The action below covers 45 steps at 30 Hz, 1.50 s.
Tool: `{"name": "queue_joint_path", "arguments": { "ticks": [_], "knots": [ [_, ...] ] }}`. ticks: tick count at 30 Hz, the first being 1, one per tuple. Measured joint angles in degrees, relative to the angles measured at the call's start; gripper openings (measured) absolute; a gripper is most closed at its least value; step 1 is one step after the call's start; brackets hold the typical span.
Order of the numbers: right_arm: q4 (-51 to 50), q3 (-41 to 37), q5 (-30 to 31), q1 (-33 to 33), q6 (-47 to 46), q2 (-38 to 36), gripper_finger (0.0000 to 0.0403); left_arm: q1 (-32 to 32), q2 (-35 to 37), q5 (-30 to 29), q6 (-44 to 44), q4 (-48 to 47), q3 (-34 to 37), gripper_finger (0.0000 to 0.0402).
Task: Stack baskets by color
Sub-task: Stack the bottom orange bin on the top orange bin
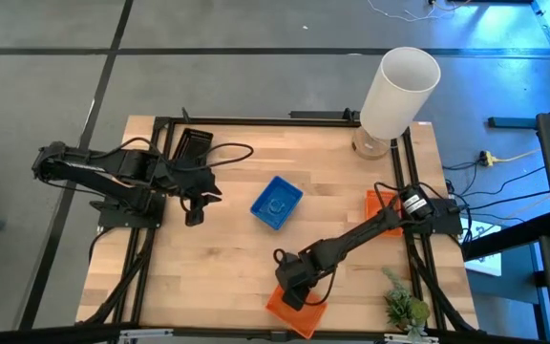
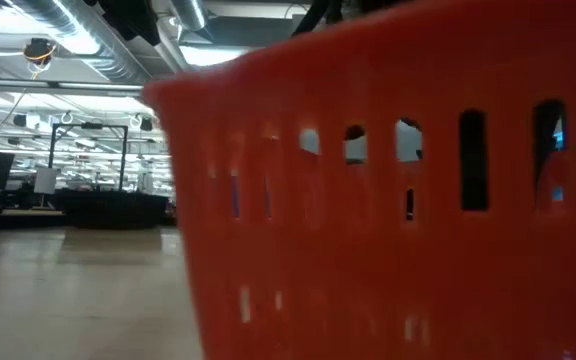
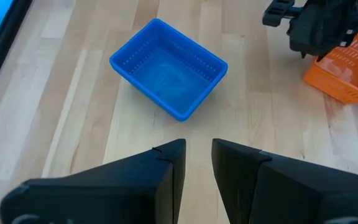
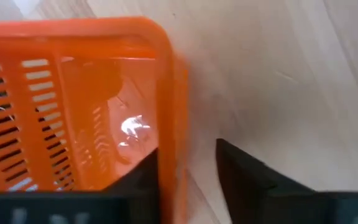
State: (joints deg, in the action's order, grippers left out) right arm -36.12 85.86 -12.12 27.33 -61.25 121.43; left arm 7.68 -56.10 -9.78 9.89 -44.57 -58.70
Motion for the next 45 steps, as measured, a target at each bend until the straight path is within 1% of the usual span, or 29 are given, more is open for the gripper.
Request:
{"name": "queue_joint_path", "arguments": {
  "ticks": [1,3,4,5,7,10,16,20,21,22,24,27,31,33,38,41,45],
  "knots": [
    [-0.02,0.0,0.0,-0.04,-0.56,0.0,0.0093,0.01,0.0,-0.01,0.0,0.01,0.0,0.0069],
    [-0.05,0.0,0.36,-0.17,-2.29,-0.02,0.0037,0.0,0.0,-0.02,0.0,0.01,0.0,0.0069],
    [-0.15,0.0,0.94,-0.17,-2.8,-0.09,0.0019,0.0,0.0,-0.02,0.0,0.01,0.0,0.0069],
    [-0.23,0.05,1.44,-0.17,-3.16,-0.15,0.0013,0.0,0.0,-0.02,0.0,-0.01,0.0,0.0069],
    [-3.02,1.07,1.81,-0.36,-4.54,-0.17,0.0008,0.0,0.0,-0.02,0.0,0.02,0.0,0.0069],
    [-10.9,4.44,2.13,-0.64,-4.53,-0.17,0.0004,0.01,0.0,-0.03,0.0,0.03,0.0,0.0069],
    [-35.53,16.02,6.69,-1.46,-1.64,-0.24,0.0002,0.0,0.0,-0.24,0.0,0.03,0.0,0.0069],
    [-52.32,23.78,11.28,-2.22,-1.4,-0.24,0.0002,0.01,0.0,-0.24,0.0,0.03,0.0,0.0069],
    [-54.77,25.46,12.61,-2.45,-1.37,-0.36,0.0001,0.01,0.0,-0.26,0.0,0.03,0.0,0.0069],
    [-54.11,26.29,13.8,-2.71,-0.82,-1.0,0.0001,0.01,0.0,-0.24,0.0,0.04,0.0,0.0069],
    [-51.62,26.38,16.79,-3.34,0.02,-3.67,0.0001,0.0,0.0,-0.26,-0.02,0.1,0.0,0.0069],
    [-54.33,26.34,20.9,-4.64,-0.5,-6.76,0.0001,0.0,-0.04,-0.75,-0.04,0.21,0.0,0.0069],
    [-53.84,21.92,25.06,-6.54,-2.08,-13.41,0.0,0.0,-0.02,-2.24,-0.04,0.28,0.0,0.0069],
    [-53.77,17.08,26.11,-7.25,-4.31,-18.14,0.0,0.0,-0.02,-3.14,-0.06,0.45,0.0,0.0069],
    [-54.07,1.87,26.06,-8.34,-17.09,-31.0,0.0,-0.02,-0.02,-4.08,-0.04,0.62,0.0,0.0069],
    [-53.97,-6.17,26.05,-9.07,-25.02,-38.24,0.0,-0.02,-0.02,-6.08,-0.04,0.75,0.0,0.0069],
    [-54.05,-16.82,28.08,-9.76,-36.09,-46.85,0.0,-0.04,-0.02,-8.63,-0.04,1.4,0.0,0.0069]
  ]
}}
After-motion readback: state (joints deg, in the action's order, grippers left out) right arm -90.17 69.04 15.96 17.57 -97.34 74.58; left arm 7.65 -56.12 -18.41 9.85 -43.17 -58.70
